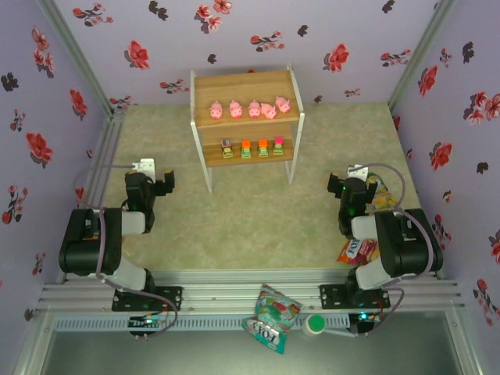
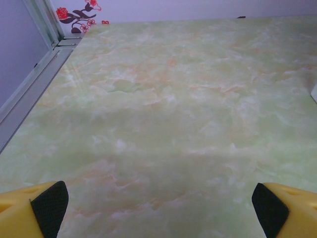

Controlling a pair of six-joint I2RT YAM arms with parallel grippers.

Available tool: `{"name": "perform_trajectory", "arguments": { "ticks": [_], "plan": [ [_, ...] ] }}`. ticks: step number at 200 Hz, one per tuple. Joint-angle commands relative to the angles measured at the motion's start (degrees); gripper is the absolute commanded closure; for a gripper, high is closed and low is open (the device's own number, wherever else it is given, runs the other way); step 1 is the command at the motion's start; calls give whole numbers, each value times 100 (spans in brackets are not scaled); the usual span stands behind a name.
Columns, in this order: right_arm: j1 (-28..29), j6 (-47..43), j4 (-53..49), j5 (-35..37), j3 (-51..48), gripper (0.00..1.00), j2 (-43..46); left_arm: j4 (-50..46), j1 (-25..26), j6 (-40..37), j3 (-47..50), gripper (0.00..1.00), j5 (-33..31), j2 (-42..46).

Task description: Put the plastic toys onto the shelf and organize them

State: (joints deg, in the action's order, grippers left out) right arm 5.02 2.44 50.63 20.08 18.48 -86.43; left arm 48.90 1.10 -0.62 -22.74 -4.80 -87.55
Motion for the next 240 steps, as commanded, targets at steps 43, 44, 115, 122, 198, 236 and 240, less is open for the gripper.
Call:
{"name": "perform_trajectory", "arguments": {
  "ticks": [43,44,115,122,198,236,240],
  "plan": [
    [-387,237,-80,-1050,433,1,-305,216,-66,-70,66,0,227,-64],
    [-387,234,-80,-1050,435,1,-304,216,-66,-70,67,0,230,-67],
    [-387,224,-36,-1032,402,1,-289,233,-71,-78,68,0,223,-61],
    [-381,222,-36,-1036,397,1,-292,227,-67,-78,69,0,225,-54],
    [-346,163,8,-1022,372,1,-293,218,-70,-70,66,0,223,-62],
    [-326,108,105,-1143,322,1,-280,217,-72,-74,60,0,218,-63],
    [-326,108,105,-1138,320,1,-278,219,-69,-74,62,0,218,-62]
  ]
}}
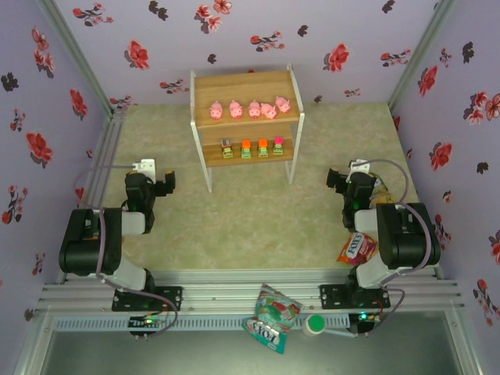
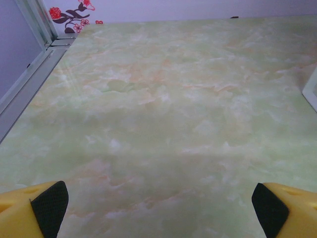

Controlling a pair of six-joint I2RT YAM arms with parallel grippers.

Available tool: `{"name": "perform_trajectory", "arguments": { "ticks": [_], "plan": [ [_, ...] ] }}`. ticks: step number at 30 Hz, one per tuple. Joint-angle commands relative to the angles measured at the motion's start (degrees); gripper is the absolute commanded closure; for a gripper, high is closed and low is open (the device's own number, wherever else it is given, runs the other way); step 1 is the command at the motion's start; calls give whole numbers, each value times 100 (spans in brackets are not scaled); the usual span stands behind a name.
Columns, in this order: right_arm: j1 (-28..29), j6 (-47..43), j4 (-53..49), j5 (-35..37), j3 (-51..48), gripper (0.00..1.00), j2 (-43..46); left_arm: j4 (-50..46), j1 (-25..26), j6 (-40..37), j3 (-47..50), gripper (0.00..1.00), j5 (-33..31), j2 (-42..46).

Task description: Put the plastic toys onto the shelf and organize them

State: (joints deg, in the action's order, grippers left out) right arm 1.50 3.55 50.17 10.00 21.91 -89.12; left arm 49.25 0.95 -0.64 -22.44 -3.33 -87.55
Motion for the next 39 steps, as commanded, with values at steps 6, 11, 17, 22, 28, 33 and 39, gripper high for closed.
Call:
{"name": "perform_trajectory", "arguments": {
  "ticks": [6,11,17,22,28,33,39],
  "plan": [
    [21,93,55,175,36,1,-27,198,-56,-68,38,0,76,-62],
    [43,84,89,209,15,1,-18,192,-57,-69,38,0,71,-65],
    [96,40,147,276,-24,1,-18,198,-60,-76,38,0,76,-67],
    [105,36,159,284,-21,1,-23,197,-52,-78,43,0,78,-67],
    [105,32,160,292,-21,1,-26,198,-54,-76,38,0,78,-65],
    [105,32,159,294,-28,1,-20,122,-65,-50,-6,0,77,-63],
    [105,32,160,292,-25,1,-22,179,-60,-45,28,0,48,-62]
  ]
}}
